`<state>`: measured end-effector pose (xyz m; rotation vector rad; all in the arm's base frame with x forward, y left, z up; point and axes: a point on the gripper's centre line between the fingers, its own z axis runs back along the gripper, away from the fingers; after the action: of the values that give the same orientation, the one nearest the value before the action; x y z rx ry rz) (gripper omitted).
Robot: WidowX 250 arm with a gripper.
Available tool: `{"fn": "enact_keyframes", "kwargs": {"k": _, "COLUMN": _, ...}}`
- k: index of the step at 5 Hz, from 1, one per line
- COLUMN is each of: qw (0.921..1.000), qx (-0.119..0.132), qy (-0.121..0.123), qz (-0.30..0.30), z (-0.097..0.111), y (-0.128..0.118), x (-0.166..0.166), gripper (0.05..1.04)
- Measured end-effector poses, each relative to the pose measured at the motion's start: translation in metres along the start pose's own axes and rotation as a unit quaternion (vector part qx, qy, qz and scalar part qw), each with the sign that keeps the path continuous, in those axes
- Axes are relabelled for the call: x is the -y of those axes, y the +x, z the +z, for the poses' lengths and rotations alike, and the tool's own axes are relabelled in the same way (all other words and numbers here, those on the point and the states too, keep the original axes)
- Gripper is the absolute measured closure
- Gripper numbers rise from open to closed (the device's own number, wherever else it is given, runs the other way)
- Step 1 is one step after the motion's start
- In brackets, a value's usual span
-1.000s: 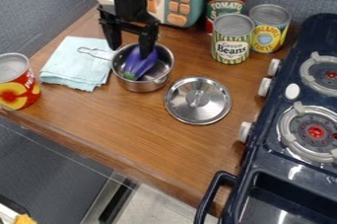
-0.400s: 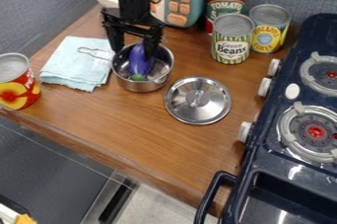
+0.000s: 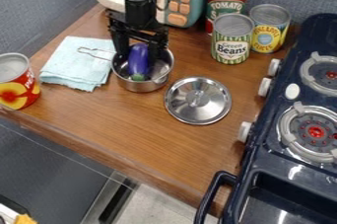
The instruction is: Take the eggplant out of the silver pot and put it in the upper left corner of the table
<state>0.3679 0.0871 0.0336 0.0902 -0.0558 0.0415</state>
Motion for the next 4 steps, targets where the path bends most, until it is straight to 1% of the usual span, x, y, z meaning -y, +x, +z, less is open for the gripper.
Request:
{"fn": "enact_keyframes", "kwargs": {"k": 1, "qw": 0.9999, "qx": -0.004, "qy": 0.001, "qz": -0.013, "z": -0.004, "y": -0.003, "x": 0.004, "gripper": 0.375}}
{"fn": "enact_keyframes", "kwargs": {"k": 2, "qw": 0.9995, "qx": -0.007, "qy": -0.011, "qz": -0.029, "z": -0.003, "y": -0.004, "x": 0.007, "gripper": 0.384}}
{"fn": "enact_keyframes", "kwargs": {"k": 3, "qw": 0.9993, "qx": -0.012, "qy": -0.016, "qz": -0.030, "z": -0.004, "y": -0.008, "x": 0.005, "gripper": 0.384}}
{"fn": "enact_keyframes", "kwargs": {"k": 4, "qw": 0.9989, "qx": -0.029, "qy": -0.018, "qz": -0.033, "z": -0.001, "y": -0.014, "x": 0.004, "gripper": 0.384}}
